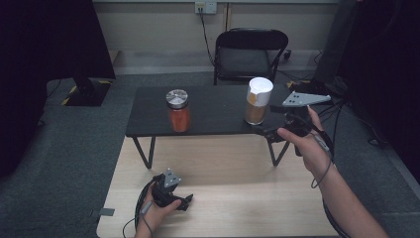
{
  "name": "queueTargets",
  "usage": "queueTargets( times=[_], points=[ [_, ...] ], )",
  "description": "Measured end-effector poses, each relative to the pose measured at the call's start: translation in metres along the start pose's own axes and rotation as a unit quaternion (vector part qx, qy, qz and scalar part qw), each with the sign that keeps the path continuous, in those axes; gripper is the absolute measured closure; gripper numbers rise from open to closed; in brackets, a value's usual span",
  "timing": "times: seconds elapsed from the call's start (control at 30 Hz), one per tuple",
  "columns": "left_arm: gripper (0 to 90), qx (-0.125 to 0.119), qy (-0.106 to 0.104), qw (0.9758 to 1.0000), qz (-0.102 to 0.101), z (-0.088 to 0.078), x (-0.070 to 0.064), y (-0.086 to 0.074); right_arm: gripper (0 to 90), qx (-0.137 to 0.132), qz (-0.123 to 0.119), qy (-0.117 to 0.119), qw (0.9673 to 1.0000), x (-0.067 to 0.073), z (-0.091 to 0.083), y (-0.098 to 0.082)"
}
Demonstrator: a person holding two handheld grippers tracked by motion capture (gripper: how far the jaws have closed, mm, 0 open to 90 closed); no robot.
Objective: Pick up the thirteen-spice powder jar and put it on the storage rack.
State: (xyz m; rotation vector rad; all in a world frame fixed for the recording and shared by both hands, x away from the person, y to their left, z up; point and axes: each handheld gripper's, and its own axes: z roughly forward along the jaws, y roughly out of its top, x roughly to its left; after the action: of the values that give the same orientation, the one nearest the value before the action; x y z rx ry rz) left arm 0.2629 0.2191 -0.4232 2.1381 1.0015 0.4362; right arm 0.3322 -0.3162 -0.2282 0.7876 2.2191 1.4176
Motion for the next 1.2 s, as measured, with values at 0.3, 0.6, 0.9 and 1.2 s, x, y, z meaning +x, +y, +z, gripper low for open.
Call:
queueTargets(
  times=[0.3, 0.6, 0.9, 1.2],
  points=[
    [0.0, 0.000, 0.000, 1.0000, 0.000, 0.000, 0.000, 0.000, 0.5, -0.007, 0.002, 0.003, 1.0000, 0.002, -0.004, -0.012],
    [0.1, 0.000, 0.000, 1.0000, 0.000, 0.000, 0.000, 0.000, 0.4, -0.012, -0.001, 0.010, 0.9999, 0.005, -0.006, -0.024],
    [0.0, 0.000, 0.000, 1.0000, 0.000, 0.000, 0.000, 0.000, 0.4, -0.022, -0.006, 0.028, 0.9994, 0.010, -0.009, -0.035],
    [0.0, 0.000, 0.000, 1.0000, 0.000, 0.000, 0.000, 0.000, 0.4, -0.023, -0.013, 0.050, 0.9984, 0.011, -0.006, -0.051]
  ],
)
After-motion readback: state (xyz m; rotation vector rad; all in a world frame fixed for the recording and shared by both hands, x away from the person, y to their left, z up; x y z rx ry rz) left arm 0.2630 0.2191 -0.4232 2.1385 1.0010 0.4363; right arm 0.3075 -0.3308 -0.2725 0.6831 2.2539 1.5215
